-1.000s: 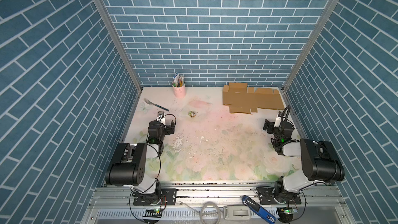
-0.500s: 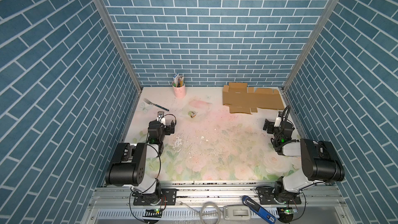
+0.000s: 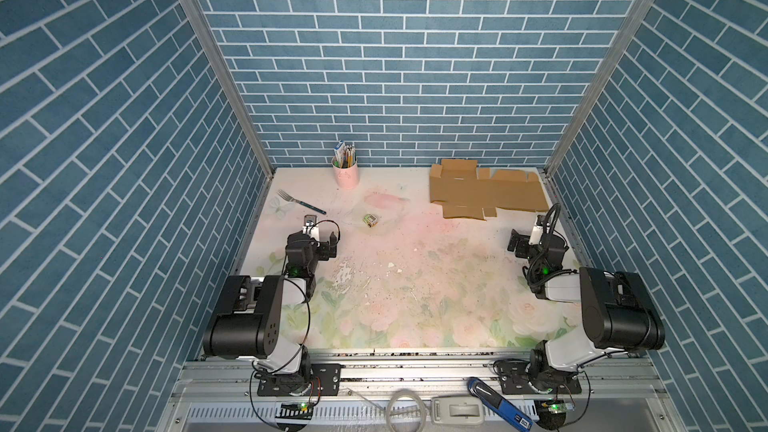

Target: Fold the paper box

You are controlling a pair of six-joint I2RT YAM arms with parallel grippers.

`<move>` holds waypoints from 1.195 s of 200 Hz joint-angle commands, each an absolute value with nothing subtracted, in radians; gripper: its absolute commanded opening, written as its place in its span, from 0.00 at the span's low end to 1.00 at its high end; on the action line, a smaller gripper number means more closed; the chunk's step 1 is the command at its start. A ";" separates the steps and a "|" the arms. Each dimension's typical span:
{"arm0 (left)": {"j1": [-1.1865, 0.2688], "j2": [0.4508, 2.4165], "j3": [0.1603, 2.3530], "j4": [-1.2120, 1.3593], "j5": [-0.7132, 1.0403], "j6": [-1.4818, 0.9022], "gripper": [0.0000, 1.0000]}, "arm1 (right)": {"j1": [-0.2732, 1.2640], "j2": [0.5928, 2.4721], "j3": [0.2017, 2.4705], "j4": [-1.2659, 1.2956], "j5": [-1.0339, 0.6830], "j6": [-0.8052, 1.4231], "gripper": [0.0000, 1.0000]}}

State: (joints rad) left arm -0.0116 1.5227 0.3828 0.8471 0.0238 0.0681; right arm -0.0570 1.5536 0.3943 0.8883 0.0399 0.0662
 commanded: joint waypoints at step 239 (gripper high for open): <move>-0.234 1.237 0.724 0.180 -0.242 -0.007 1.00 | 0.085 1.176 0.586 0.303 0.348 0.281 0.89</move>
State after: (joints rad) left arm -0.2024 1.2808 0.6624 0.3183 -0.2310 0.0422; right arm 0.0597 1.2125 0.4862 0.5343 0.3000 0.1329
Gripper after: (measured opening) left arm 0.995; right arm 0.899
